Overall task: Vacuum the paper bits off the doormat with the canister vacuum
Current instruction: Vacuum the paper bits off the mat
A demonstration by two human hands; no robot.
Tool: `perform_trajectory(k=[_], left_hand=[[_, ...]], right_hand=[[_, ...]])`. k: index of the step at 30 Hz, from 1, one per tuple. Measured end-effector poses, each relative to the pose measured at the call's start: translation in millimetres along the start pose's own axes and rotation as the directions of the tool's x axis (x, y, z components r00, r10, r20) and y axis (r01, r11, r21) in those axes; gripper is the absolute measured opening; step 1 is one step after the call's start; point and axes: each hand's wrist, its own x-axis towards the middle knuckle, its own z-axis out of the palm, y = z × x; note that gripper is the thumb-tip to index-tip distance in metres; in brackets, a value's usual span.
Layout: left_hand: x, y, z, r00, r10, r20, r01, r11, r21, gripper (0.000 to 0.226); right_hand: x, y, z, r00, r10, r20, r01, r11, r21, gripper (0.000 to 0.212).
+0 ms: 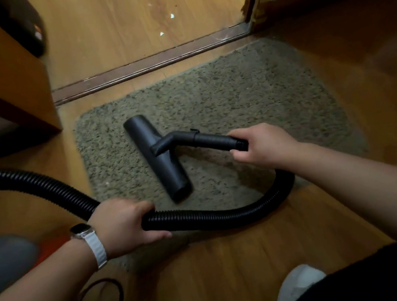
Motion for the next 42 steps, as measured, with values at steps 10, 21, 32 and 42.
perform_trajectory(k=[10,21,32,42], left_hand=[[-73.1,-30.4,6.1,0.997,0.049,0.063,-0.052,0.997,0.062,0.073],[-87.2,-48.4,7.3,0.999,0.047,0.027,-0.049,0.997,0.057,0.066],[-88.4,-62.9,1.1,0.999,-0.033,-0.006,0.033,0.998,0.048,0.062],[-108.1,-64.2,3.8,0.974,-0.078,0.213,0.065,0.995,0.071,0.087]], right_hand=[[-1.7,-71.6,38.4,0.971,-0.236,0.033,0.238,0.967,-0.095,0.040],[14.0,-87.4,32.6,0.997,-0.036,0.072,0.021,0.981,0.195,0.031],[45.2,-93.4,13.0,0.996,0.074,-0.058,-0.061,0.979,0.196,0.023],[42.8,-135.0,28.6,0.984,-0.168,0.054,0.168,0.986,-0.006,0.033]])
